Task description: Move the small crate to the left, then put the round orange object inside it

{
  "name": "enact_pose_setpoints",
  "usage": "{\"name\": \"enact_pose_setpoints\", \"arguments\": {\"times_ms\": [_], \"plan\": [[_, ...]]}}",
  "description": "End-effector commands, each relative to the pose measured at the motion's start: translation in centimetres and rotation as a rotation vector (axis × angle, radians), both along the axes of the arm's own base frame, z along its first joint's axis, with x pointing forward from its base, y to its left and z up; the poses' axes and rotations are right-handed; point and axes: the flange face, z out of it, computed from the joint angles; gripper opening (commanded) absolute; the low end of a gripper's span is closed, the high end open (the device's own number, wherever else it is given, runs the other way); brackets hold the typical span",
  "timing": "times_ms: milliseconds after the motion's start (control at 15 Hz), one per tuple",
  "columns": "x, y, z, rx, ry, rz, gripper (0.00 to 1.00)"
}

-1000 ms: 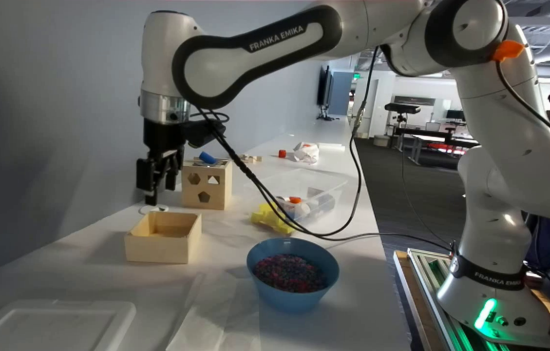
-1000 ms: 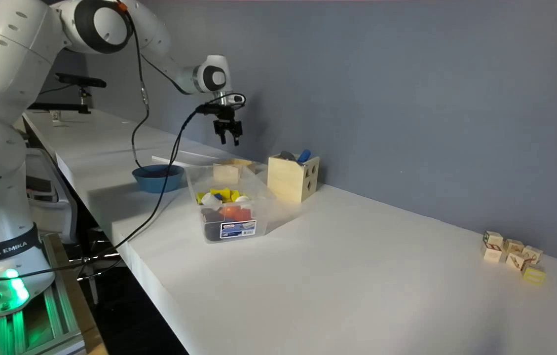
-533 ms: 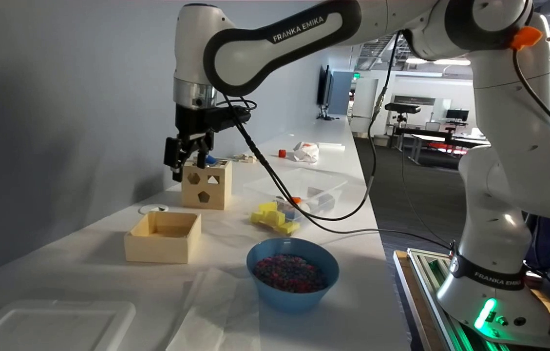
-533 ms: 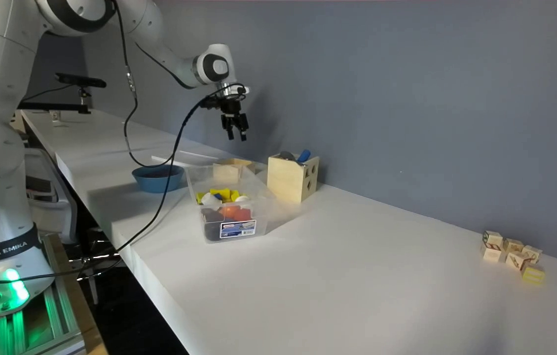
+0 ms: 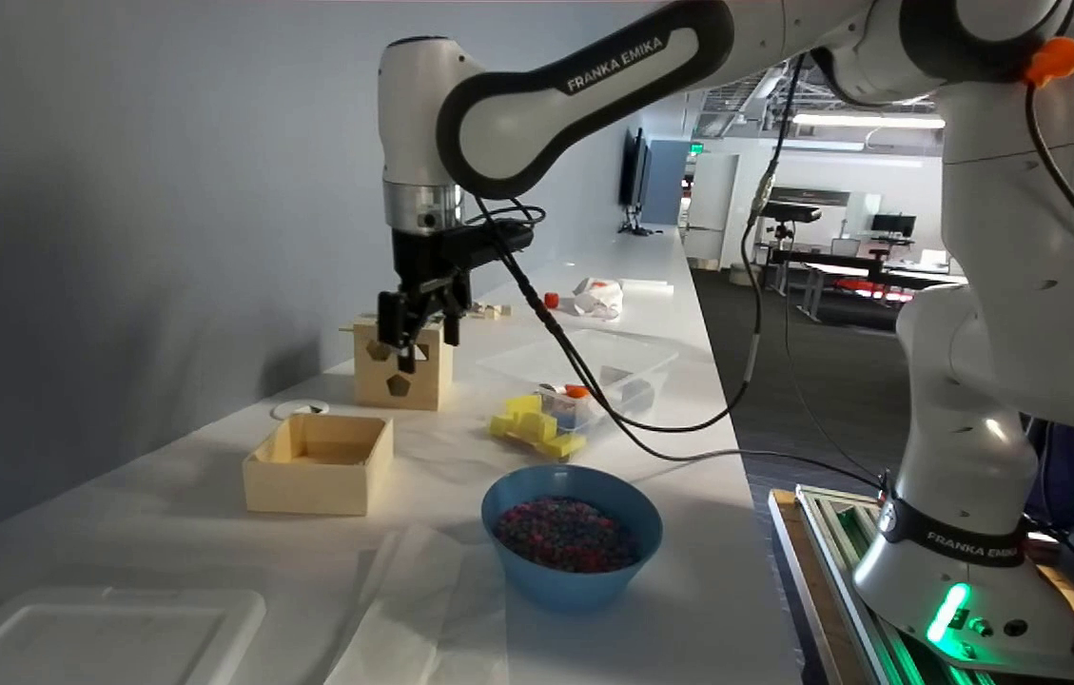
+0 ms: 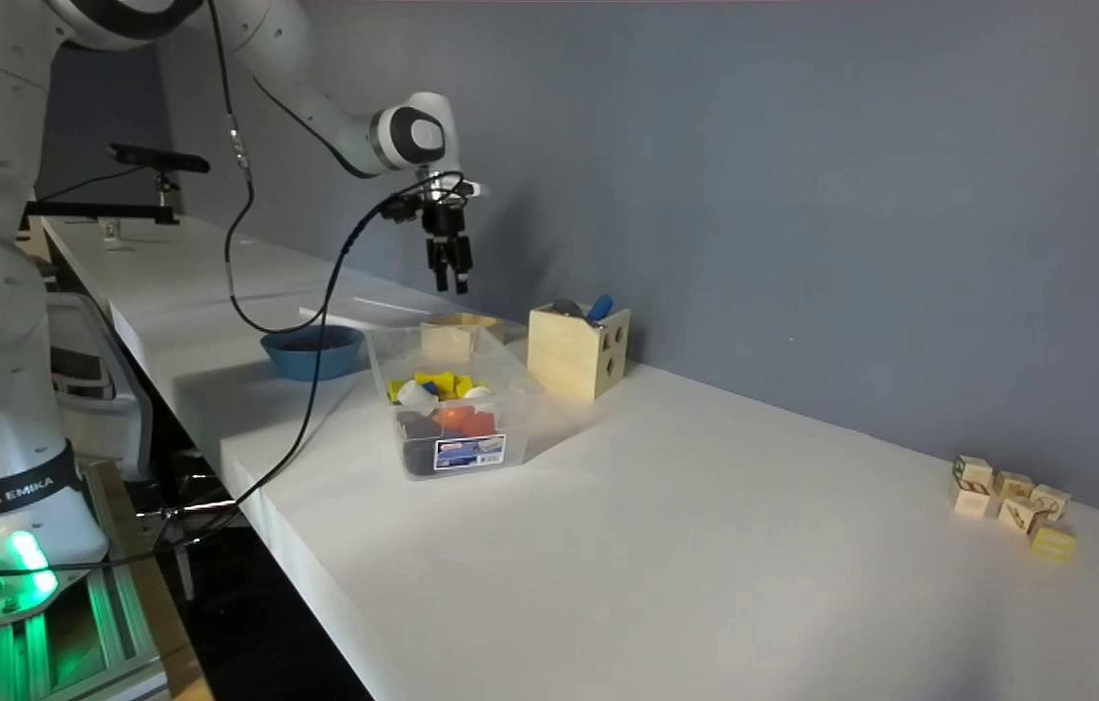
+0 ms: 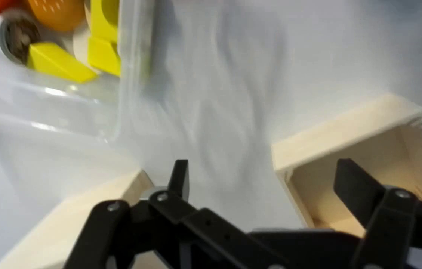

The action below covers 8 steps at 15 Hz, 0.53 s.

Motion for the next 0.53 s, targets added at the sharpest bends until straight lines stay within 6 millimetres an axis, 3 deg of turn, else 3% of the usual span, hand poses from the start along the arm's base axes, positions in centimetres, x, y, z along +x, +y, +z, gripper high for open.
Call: {"name": "enact_pose_setpoints", "arguments": {"times_ms": [0,267,467], "plan": [[-6.8,-1.4,-0.6,-0.006,0.029,-0.2,1.0],[-12.9,-3.9,-1.7,-0.015,0.038,-0.43,1.0],[-17.3,-7.9,-3.1,0.013,0.038,-0.599,1.0]]}}
